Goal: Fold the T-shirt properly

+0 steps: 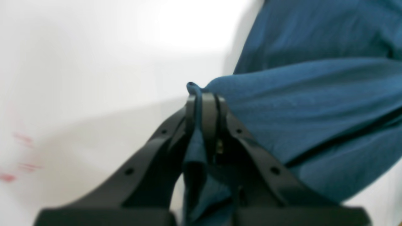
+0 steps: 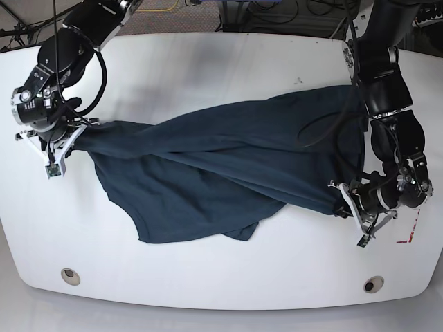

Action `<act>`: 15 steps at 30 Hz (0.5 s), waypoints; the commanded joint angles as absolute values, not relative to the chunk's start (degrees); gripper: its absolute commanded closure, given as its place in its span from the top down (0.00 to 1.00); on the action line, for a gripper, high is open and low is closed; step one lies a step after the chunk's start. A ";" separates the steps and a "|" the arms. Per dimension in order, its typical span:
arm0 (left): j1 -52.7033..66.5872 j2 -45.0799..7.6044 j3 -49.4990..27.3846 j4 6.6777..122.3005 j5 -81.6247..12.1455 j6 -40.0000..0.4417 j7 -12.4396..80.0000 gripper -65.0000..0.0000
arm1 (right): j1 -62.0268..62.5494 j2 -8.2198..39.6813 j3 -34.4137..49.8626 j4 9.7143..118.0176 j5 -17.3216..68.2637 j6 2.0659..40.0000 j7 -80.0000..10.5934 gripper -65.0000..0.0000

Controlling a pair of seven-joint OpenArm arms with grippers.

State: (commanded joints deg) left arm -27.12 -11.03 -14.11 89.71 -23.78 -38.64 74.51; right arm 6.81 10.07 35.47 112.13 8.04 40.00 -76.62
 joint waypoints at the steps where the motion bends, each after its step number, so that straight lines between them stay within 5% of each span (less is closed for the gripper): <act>1: -27.12 -11.03 -14.11 92.09 -23.78 -38.64 75.30 0.00 | 7.43 10.51 35.38 111.25 8.04 40.00 -76.62 0.00; 15: -34.24 -11.47 -14.20 104.48 -31.96 -38.29 77.49 0.00 | 22.55 16.57 35.12 100.97 8.31 40.00 -76.62 0.00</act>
State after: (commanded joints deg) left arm -34.24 -11.47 -14.20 104.48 -31.96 -38.29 77.49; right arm 22.55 16.57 35.12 100.97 8.31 40.00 -76.62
